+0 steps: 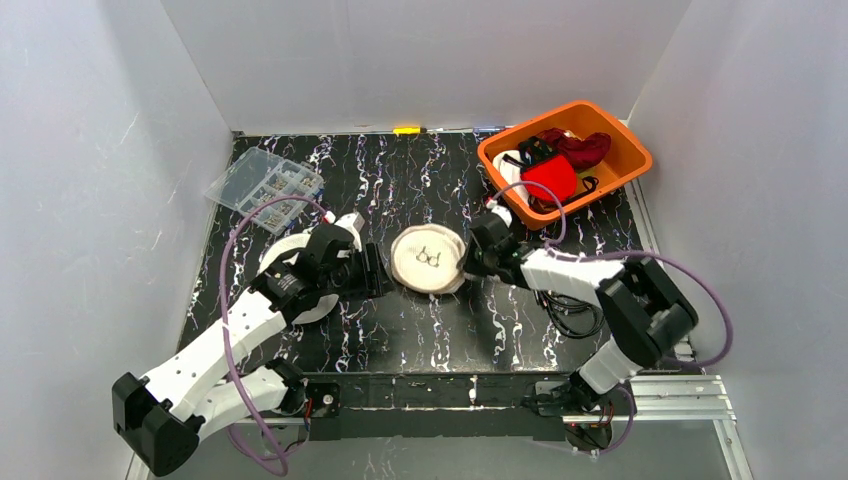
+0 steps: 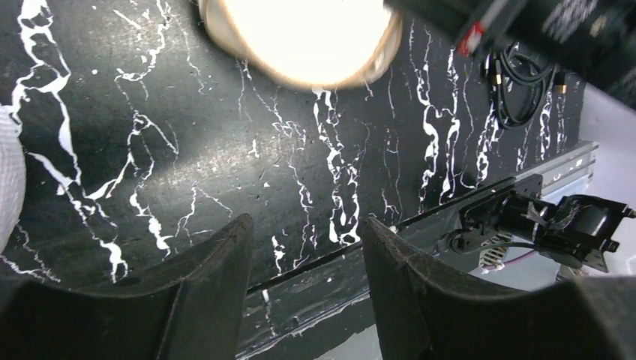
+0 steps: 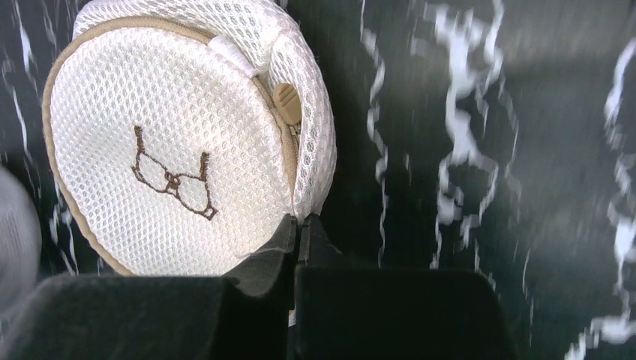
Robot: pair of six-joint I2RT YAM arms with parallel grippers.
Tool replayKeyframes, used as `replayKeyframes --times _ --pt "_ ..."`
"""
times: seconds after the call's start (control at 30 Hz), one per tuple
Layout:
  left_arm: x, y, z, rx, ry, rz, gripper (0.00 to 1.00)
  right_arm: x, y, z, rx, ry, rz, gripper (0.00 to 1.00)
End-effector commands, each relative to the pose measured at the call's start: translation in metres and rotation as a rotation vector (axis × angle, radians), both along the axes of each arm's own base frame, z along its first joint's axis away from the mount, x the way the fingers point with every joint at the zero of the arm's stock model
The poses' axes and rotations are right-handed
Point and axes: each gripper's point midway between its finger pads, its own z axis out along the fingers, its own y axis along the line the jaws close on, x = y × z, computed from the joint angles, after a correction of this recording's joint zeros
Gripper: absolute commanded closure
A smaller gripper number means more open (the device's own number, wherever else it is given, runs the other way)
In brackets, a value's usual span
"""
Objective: Unzip the laundry bag and remove the bra
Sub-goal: Move the laundry bag to the center of the board.
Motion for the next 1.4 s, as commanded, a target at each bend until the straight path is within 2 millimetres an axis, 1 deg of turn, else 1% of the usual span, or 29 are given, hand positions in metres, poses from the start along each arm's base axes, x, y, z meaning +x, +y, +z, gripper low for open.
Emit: replayKeyframes --times 0.0,0.1,0.17,0.2,0.3,0.4,0.47,0.6,0.73,0.8,0.83,0.87,0.93,1.0,1.03,1.1,1.23,1.27,1.37 --pt "0.0 0.014 0.015 0.037 -0.042 0.021 0.47 0.072 0.0 0.012 -0.032 -0.099 -0.074 0.99" --pt "-0.001 0.021 0.02 0.052 -0.058 0.029 0.47 0.109 0.002 0.0 -0.06 -0.092 -0.106 0.99" --pt "-0.003 0.024 0.022 0.058 -0.059 0.027 0.47 0.135 0.007 -0.003 -0.067 -0.102 -0.125 0.99" --pt "-0.001 0.029 0.022 0.08 -0.071 0.047 0.47 0.146 0.007 -0.008 -0.082 -0.103 -0.14 0.99" --pt "-0.002 0.036 0.025 0.096 -0.08 0.062 0.47 0.18 0.008 -0.016 -0.088 -0.113 -0.189 0.99" --pt "-0.002 0.04 0.026 0.107 -0.088 0.073 0.47 0.211 0.009 -0.02 -0.077 -0.128 -0.227 0.99" --pt "-0.001 0.044 0.028 0.117 -0.099 0.085 0.47 0.23 0.012 -0.018 -0.072 -0.144 -0.239 0.99" --pt "0.002 0.049 0.028 0.145 -0.112 0.094 0.46 0.256 0.016 -0.019 -0.096 -0.162 -0.242 0.99" --pt "0.005 0.048 0.023 0.166 -0.101 0.09 0.46 0.276 0.013 -0.024 -0.109 -0.163 -0.256 0.99" --pt "0.006 0.047 0.021 0.173 -0.092 0.088 0.46 0.282 0.013 -0.027 -0.115 -0.158 -0.255 0.99" --pt "0.007 0.047 0.02 0.177 -0.088 0.087 0.46 0.284 0.015 -0.027 -0.109 -0.158 -0.248 0.96" --pt "0.008 0.047 0.02 0.181 -0.086 0.087 0.46 0.285 0.017 -0.025 -0.098 -0.16 -0.24 0.89" --pt "0.008 0.047 0.02 0.18 -0.086 0.089 0.46 0.286 0.023 -0.016 -0.055 -0.164 -0.221 0.71" --pt "0.008 0.046 0.02 0.175 -0.089 0.087 0.46 0.286 0.035 0.002 0.029 -0.166 -0.183 0.52" --pt "0.008 0.046 0.022 0.17 -0.093 0.087 0.46 0.285 0.04 0.014 0.058 -0.177 -0.17 0.45" --pt "0.008 0.045 0.024 0.16 -0.096 0.087 0.46 0.282 0.047 0.041 0.107 -0.208 -0.147 0.34" --pt "0.005 0.044 0.028 0.135 -0.098 0.092 0.46 0.277 0.056 0.093 0.156 -0.281 -0.101 0.27" --pt "0.004 0.044 0.028 0.13 -0.098 0.096 0.46 0.274 0.059 0.109 0.17 -0.304 -0.087 0.26" --pt "0.002 0.046 0.028 0.118 -0.101 0.105 0.46 0.263 0.067 0.141 0.198 -0.347 -0.043 0.23"
